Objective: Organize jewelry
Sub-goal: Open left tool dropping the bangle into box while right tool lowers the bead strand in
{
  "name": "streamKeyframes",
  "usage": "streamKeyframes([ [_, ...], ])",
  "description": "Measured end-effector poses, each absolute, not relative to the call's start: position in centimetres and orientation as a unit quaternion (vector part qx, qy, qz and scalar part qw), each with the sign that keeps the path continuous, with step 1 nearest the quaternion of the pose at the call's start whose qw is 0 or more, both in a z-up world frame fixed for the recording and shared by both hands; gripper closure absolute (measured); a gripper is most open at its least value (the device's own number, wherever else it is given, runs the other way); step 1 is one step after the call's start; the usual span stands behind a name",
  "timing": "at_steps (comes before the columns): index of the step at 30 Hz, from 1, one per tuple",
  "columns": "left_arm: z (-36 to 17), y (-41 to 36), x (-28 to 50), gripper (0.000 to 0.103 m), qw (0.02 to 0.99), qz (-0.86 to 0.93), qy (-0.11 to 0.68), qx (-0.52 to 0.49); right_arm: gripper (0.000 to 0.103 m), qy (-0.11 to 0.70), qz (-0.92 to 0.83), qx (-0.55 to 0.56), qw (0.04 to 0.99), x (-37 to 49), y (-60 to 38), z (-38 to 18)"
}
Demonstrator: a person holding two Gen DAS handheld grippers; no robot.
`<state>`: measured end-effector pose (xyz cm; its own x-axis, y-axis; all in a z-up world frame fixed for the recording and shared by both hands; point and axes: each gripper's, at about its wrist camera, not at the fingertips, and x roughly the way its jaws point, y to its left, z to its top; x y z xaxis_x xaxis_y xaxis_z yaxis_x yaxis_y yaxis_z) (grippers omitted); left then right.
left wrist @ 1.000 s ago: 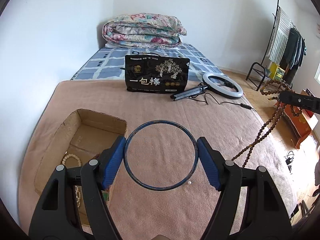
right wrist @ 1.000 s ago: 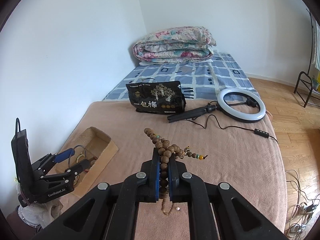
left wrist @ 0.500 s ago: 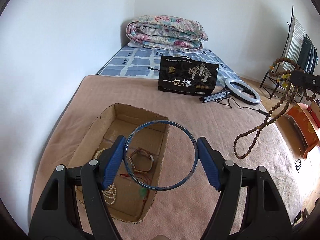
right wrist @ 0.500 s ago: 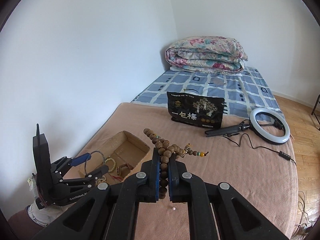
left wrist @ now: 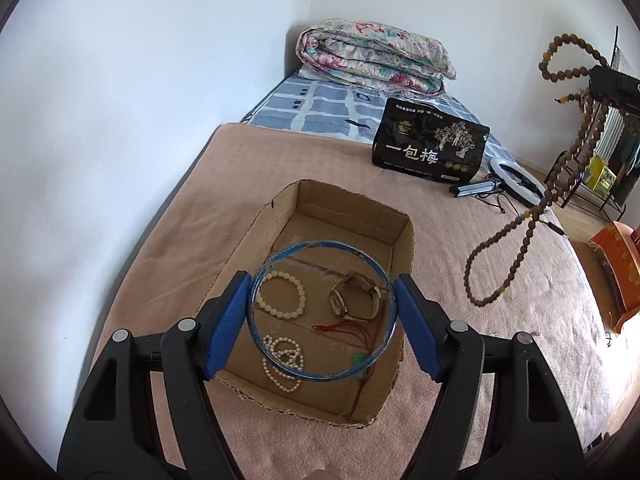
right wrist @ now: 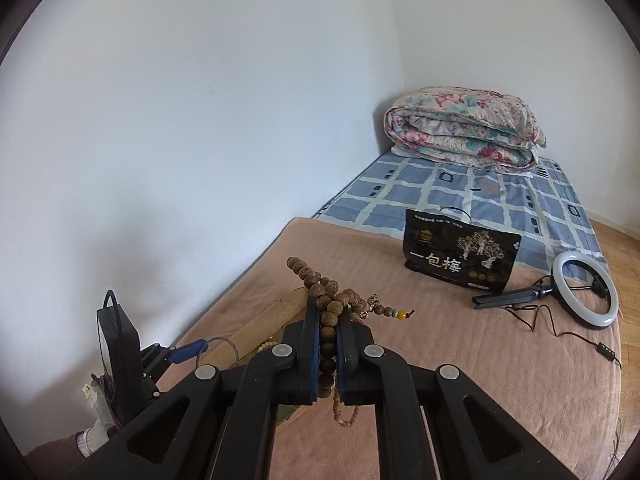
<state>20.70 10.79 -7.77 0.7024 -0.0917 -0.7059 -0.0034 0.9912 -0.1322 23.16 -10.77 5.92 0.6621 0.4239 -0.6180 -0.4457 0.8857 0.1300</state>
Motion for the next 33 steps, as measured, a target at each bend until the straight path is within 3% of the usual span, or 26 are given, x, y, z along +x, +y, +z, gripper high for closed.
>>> streamKeyframes([
  [23, -11.4, 11.7, 21.2, 0.029, 0.898, -0.042, 0.432, -0.067, 0.099, 0.354, 0.249, -0.026, 0.901, 29.2, -4.1, 2.9],
  [33, -12.9, 10.8, 21.8, 0.029, 0.888, -0.048, 0.453, -0.062, 0.099, 0.393, 0.234, -0.029, 0.889, 32.3, -3.3, -2.2],
])
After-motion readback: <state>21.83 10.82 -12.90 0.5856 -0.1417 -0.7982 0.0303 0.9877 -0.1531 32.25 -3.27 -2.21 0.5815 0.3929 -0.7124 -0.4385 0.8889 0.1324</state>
